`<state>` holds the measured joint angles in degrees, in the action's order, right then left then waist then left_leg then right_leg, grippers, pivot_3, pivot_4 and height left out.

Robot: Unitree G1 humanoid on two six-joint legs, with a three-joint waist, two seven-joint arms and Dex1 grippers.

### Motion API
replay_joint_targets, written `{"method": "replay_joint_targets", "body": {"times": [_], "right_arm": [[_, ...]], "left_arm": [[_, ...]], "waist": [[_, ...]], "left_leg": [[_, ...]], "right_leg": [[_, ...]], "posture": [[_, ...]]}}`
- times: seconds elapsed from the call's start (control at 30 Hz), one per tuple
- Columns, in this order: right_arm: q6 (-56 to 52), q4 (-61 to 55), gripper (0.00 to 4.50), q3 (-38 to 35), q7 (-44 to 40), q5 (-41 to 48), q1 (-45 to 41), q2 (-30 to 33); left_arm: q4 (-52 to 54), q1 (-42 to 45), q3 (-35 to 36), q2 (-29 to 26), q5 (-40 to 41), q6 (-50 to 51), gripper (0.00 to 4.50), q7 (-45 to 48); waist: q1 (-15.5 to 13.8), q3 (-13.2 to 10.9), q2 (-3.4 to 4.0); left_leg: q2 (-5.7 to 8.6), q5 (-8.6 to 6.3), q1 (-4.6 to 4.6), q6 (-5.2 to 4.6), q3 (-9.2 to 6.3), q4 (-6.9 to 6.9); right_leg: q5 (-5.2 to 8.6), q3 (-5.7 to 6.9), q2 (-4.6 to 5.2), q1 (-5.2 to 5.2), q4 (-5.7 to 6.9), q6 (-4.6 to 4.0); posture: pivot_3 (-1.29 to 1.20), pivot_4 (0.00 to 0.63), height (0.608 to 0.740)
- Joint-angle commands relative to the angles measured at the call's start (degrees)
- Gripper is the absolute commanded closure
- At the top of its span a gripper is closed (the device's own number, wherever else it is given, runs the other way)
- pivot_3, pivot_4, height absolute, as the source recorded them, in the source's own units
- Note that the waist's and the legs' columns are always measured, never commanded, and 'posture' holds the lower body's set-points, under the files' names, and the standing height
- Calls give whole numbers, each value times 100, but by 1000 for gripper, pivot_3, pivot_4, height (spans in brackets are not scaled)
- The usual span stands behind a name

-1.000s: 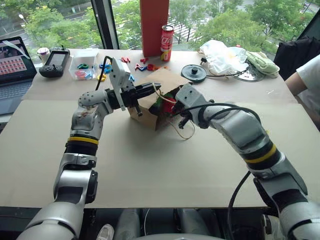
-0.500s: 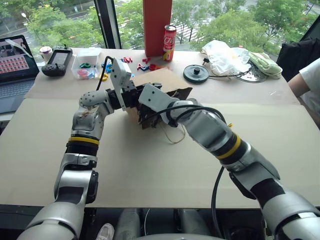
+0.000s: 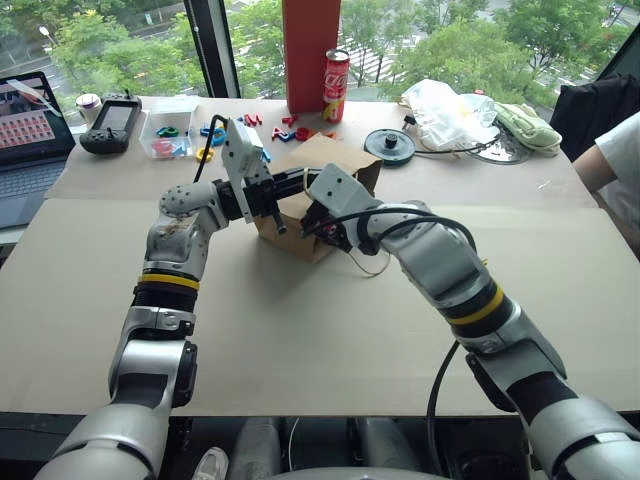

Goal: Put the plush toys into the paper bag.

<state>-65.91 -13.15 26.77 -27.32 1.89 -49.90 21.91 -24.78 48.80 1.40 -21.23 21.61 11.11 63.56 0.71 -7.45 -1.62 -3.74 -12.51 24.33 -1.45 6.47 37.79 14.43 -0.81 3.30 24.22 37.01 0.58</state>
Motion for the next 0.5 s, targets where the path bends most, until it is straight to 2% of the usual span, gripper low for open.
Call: {"method": "replay_joint_targets", "body": {"times": [0.03, 0.23, 0.5], "right_arm": [[-410, -785, 1499, -387, -81, 167, 444, 296], [-290, -621, 1499, -308, 148, 123, 1098, 239], [282, 187, 1499, -464, 445, 27, 1188, -177]], "left_arm": [[68, 82, 62, -22, 23, -107, 4500, 7], [53, 86, 64, -32, 20, -110, 4500, 13], [56, 107, 69, -43, 22, -105, 4500, 15]], "waist": [[-11, 0, 0], [27, 0, 0], [13, 0, 0]], "left_leg": [[0, 0, 1, 0, -1, 0], [-2, 0, -5, 0, 0, 0], [-1, 1, -8, 1, 0, 1]], "right_leg": [[0, 1, 0, -2, -2, 0], [0, -2, -4, -1, -4, -1], [0, -5, -5, -1, -21, -1]], "posture": [[0, 150, 739], [0, 150, 739], [0, 150, 739]]}}
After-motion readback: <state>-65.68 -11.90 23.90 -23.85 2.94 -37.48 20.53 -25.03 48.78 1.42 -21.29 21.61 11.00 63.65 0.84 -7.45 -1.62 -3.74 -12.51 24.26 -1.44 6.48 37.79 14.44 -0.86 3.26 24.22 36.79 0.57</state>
